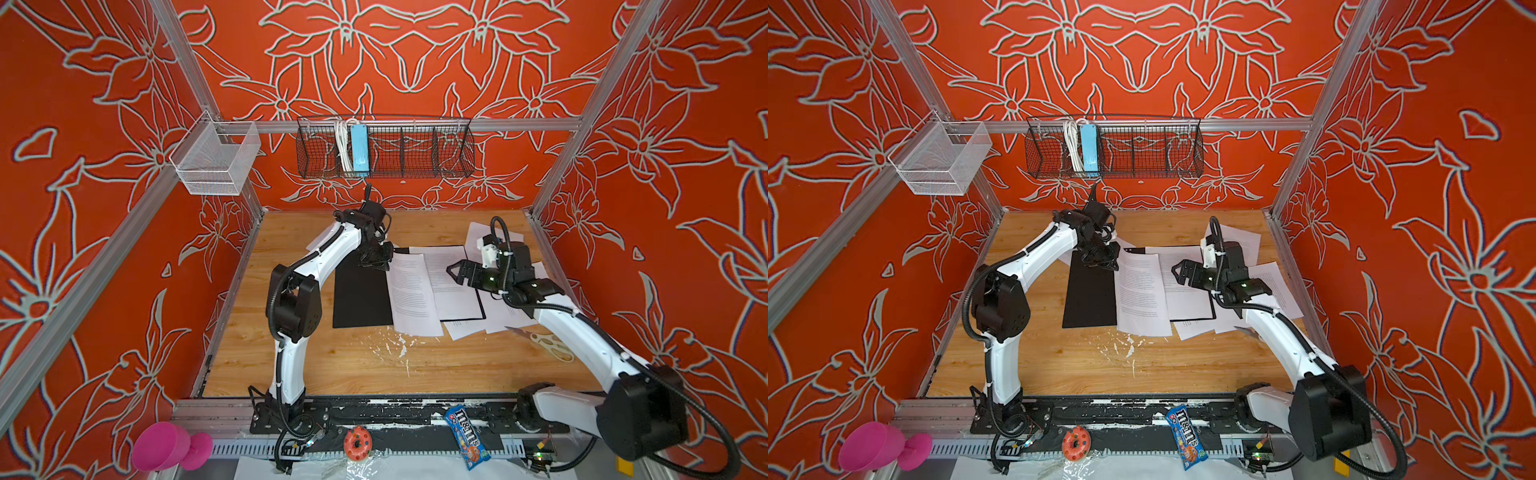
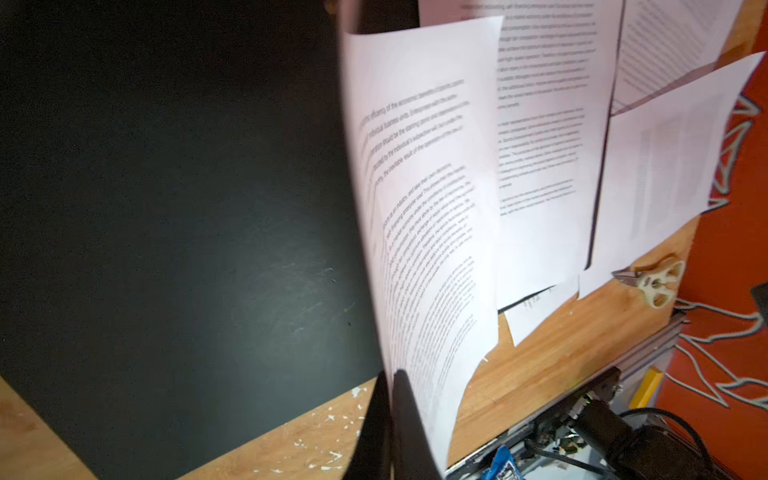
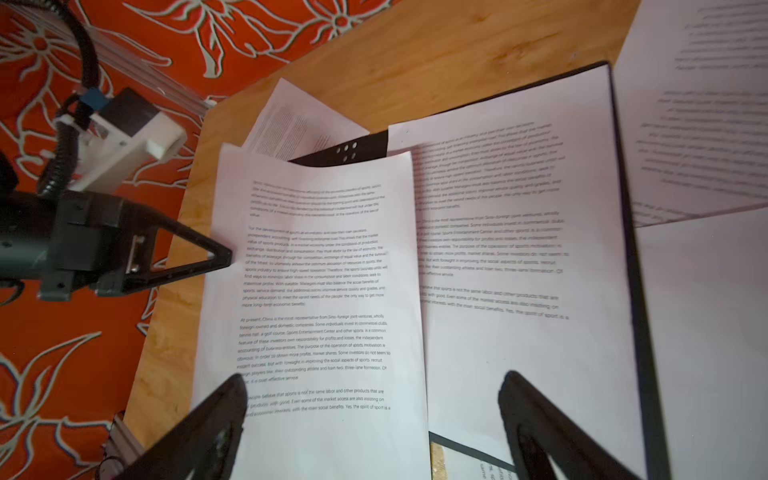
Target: Put the files into the folder
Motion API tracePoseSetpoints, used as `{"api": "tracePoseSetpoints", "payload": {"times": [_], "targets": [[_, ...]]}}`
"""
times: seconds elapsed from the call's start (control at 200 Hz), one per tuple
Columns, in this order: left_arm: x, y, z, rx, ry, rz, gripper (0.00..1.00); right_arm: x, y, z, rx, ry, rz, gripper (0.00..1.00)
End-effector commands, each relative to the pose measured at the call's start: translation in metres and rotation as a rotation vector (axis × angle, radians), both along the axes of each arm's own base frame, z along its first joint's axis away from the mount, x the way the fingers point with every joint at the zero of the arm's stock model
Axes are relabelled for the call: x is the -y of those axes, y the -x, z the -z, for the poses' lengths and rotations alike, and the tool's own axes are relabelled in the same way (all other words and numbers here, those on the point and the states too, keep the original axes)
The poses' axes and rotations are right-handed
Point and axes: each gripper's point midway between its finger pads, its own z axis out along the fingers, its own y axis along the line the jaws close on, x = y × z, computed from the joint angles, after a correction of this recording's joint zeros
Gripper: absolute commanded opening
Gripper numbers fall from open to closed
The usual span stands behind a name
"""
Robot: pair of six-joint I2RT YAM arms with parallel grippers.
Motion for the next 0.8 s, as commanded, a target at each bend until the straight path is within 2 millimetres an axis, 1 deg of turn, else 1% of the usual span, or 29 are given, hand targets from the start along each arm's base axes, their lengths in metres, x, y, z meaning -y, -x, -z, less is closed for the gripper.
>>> {"api": "tracePoseSetpoints", "payload": {"times": [0.0, 0.075, 0.15, 0.285, 0.375, 0.49, 0.515, 0.575, 0.645, 0.72, 0.796], "targets": [[-0.024, 0.003, 0.027, -0.053, -0.129, 0.014, 0.0, -0.017, -0.008, -0.006, -0.012, -0.061, -0.022, 0.95], [-0.034, -0.001, 0.036, -0.066, -0.136, -0.019, 0.0, -0.023, -0.011, 0.002, -0.032, -0.074, -0.02, 0.94], [-0.039, -0.004, 0.043, -0.087, -0.101, -0.056, 0.0, -0.029, -0.015, 0.007, -0.05, -0.091, -0.014, 0.94], [-0.04, -0.009, 0.048, -0.101, -0.053, -0.089, 0.0, -0.04, -0.021, 0.024, -0.083, -0.077, -0.01, 0.93], [-0.034, -0.008, 0.047, -0.113, -0.004, -0.098, 0.0, -0.05, -0.026, 0.039, -0.105, -0.049, -0.025, 0.93], [-0.041, -0.005, 0.051, -0.121, -0.036, -0.115, 0.0, -0.066, -0.035, 0.056, -0.123, -0.054, -0.05, 0.91], [-0.04, -0.004, 0.05, -0.127, -0.028, -0.114, 0.0, -0.068, -0.037, 0.061, -0.128, -0.051, -0.047, 0.9], [-0.036, -0.003, 0.049, -0.139, 0.002, -0.112, 0.0, -0.07, -0.042, 0.07, -0.131, -0.044, -0.03, 0.87], [-0.036, -0.002, 0.047, -0.14, 0.011, -0.117, 0.0, -0.069, -0.044, 0.077, -0.127, -0.052, -0.001, 0.86], [-0.038, -0.002, 0.048, -0.147, 0.016, -0.128, 0.0, -0.068, -0.044, 0.082, -0.129, -0.067, 0.012, 0.85], [-0.036, -0.001, 0.052, -0.17, 0.04, -0.133, 0.0, -0.074, -0.042, 0.086, -0.147, -0.077, -0.012, 0.82]]}}
